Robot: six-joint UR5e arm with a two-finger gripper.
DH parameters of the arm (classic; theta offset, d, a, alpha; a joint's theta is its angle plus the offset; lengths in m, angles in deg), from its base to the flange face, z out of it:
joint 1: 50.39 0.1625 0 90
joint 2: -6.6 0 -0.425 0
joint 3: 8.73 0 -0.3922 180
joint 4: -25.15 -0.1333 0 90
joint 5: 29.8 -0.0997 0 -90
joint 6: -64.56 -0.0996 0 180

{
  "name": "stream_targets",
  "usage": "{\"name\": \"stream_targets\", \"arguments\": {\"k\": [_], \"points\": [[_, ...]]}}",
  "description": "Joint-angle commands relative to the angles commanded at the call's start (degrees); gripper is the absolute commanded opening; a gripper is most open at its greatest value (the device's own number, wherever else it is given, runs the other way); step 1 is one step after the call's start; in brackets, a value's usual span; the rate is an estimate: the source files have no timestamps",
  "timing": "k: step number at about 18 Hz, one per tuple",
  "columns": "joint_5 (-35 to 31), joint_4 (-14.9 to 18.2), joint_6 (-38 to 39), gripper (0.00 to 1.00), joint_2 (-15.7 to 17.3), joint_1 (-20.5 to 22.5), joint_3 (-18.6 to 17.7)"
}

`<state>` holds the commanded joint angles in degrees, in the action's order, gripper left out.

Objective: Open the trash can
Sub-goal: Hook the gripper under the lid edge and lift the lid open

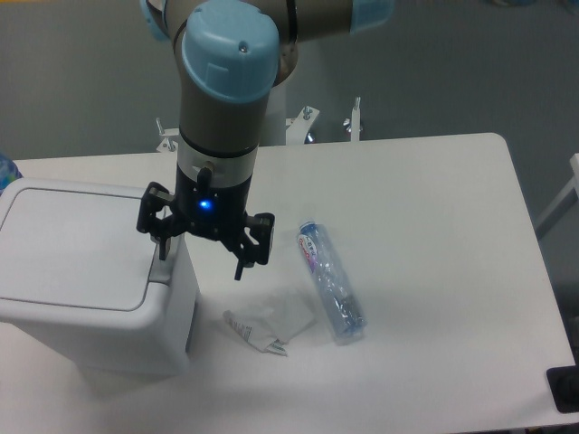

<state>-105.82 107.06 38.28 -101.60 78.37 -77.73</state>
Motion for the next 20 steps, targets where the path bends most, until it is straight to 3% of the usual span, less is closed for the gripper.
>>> {"name": "stream_targets", "arguments": {"k": [20], "points": [[-0.27,-0.35,0.18,1.0,-0.79,-0.09,-0.62]]}}
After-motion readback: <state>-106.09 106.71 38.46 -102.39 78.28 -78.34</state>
